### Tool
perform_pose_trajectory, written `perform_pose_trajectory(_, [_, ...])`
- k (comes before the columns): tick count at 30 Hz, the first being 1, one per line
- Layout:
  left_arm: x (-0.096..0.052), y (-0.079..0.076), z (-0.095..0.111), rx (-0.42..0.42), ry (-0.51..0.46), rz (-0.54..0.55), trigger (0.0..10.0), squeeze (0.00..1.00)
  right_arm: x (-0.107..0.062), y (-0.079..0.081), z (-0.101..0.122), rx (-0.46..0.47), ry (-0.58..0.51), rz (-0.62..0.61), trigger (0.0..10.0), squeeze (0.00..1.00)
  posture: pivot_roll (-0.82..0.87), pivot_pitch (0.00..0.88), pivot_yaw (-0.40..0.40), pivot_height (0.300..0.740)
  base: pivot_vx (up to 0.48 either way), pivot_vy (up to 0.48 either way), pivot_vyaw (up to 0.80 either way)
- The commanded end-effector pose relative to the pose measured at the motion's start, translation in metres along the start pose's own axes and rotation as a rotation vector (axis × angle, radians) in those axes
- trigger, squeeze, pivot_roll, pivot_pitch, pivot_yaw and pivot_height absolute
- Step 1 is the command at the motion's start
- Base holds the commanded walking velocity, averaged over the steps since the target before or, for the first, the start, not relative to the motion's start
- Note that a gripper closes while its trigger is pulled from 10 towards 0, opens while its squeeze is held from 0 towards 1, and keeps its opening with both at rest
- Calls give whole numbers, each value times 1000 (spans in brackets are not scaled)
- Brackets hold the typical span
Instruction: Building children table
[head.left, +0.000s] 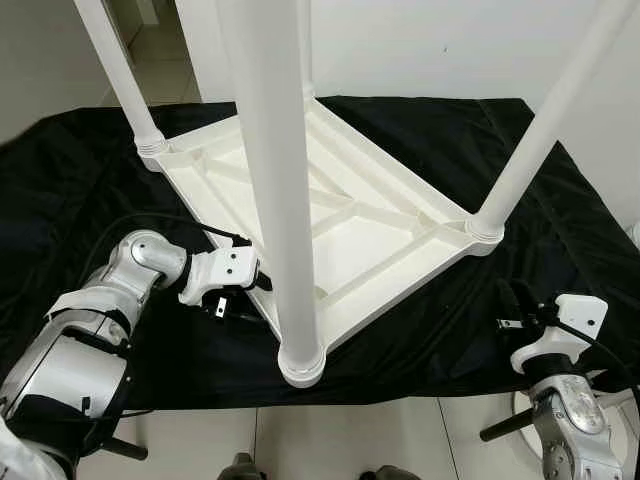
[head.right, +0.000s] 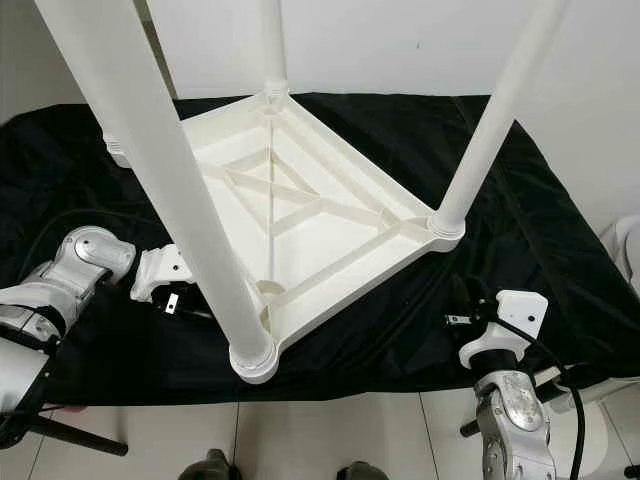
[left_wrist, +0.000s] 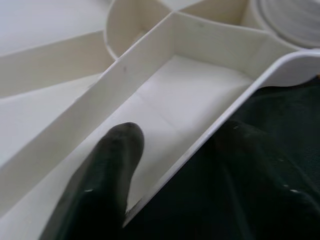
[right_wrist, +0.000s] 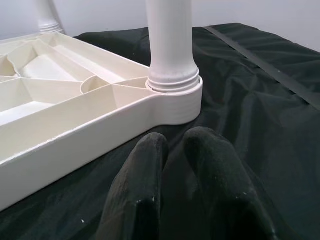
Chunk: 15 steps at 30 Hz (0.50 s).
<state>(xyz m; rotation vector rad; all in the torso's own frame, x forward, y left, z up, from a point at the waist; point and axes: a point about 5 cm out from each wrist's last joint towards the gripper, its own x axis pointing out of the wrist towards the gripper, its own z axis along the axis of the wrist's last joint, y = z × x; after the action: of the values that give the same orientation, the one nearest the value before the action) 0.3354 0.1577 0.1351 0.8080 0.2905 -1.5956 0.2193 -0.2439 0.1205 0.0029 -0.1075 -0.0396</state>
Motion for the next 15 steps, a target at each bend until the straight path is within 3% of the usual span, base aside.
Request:
perform_pose_trajectory(1, [2,-7,-6,-44,-2,-64,1804,0,-4,-1,-2,0,16,-12,10000,0,-5,75,78,740,0,0,0])
perform_pose_trajectory(3, [3,-7,-6,-39,-2,-61,3373,0,-4,-2,-2,-1,18,-15,10000,0,-3,77,79,740,0,0,0])
perform_pose_trajectory(5, [3,-7,-6,-39,-3,-62,3686,0,-3,-2,-1,-2,17,-15,10000,0,-3,78,80,740,0,0,0])
perform_pose_trajectory(10, [4,-8,-6,-44,-10,-63,3373,0,-3,-1,-1,-2,17,-16,10000,0,-2,80,82,740,0,0,0])
perform_pose_trajectory(11, [4,-8,-6,-47,-15,-62,2667,0,-3,-1,-1,-1,17,-16,10000,0,-2,80,83,740,0,0,0])
perform_pose_trajectory(13, [5,-7,-6,-57,-30,-53,2863,0,-3,0,-1,-1,18,-15,10000,0,-4,81,84,740,0,0,0])
perform_pose_trajectory(14, [5,-6,-5,-68,-47,-37,1804,0,-3,0,-1,0,17,-17,10000,0,-5,81,85,740,0,0,0])
perform_pose_trajectory(15, [5,-6,-5,-68,-47,-37,1804,0,-3,0,-1,0,17,-17,10000,0,-5,81,85,740,0,0,0])
